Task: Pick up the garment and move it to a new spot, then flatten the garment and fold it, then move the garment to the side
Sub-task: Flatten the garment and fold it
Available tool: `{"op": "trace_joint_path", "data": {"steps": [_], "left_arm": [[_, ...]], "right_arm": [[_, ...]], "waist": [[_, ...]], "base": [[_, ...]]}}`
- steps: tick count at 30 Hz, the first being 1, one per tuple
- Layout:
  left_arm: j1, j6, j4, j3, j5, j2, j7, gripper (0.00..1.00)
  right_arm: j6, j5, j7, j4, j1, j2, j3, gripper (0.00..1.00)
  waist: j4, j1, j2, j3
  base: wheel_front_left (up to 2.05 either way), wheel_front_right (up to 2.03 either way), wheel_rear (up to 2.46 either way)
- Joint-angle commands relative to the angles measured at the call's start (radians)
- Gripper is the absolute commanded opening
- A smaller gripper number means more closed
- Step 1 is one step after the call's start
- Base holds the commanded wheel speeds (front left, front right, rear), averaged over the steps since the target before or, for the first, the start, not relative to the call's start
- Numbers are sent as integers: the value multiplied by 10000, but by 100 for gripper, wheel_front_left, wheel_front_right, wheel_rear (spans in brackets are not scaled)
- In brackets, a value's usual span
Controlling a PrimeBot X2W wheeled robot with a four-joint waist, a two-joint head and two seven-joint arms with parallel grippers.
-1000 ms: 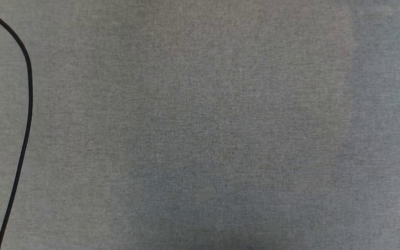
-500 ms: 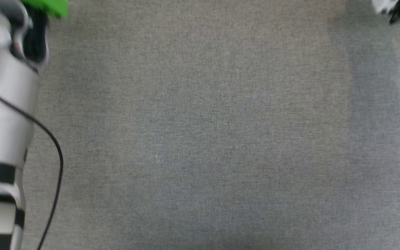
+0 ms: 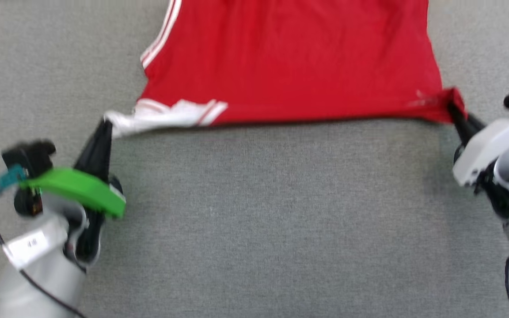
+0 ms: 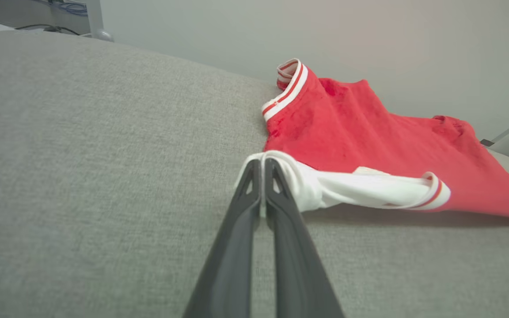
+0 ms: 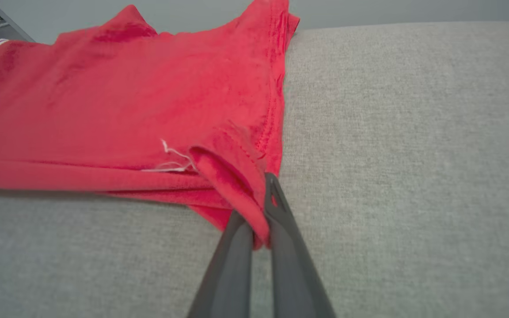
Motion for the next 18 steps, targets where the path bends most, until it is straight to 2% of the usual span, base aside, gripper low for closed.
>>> {"op": "trace_joint_path", "data": {"steps": [1, 9, 18], "left_arm": [[692, 274, -106, 319, 66, 137, -72, 0], [4006, 924, -1925, 773, 379, -160, -73, 0], [6623, 1739, -3475, 816, 285, -138, 66, 0]], "right_arm": [[-99, 121, 71, -77, 606, -336, -125, 0], [-99, 296, 465, -1431, 3573, -204, -674, 0], [-99, 20, 1074, -3169, 6738, 510, -2019, 0]], "waist": [[57, 1, 0, -1129], [138, 1, 0, -2577], [401, 1, 0, -3535]], "base": [[0, 0, 0], [0, 0, 0], [0, 0, 0]]}}
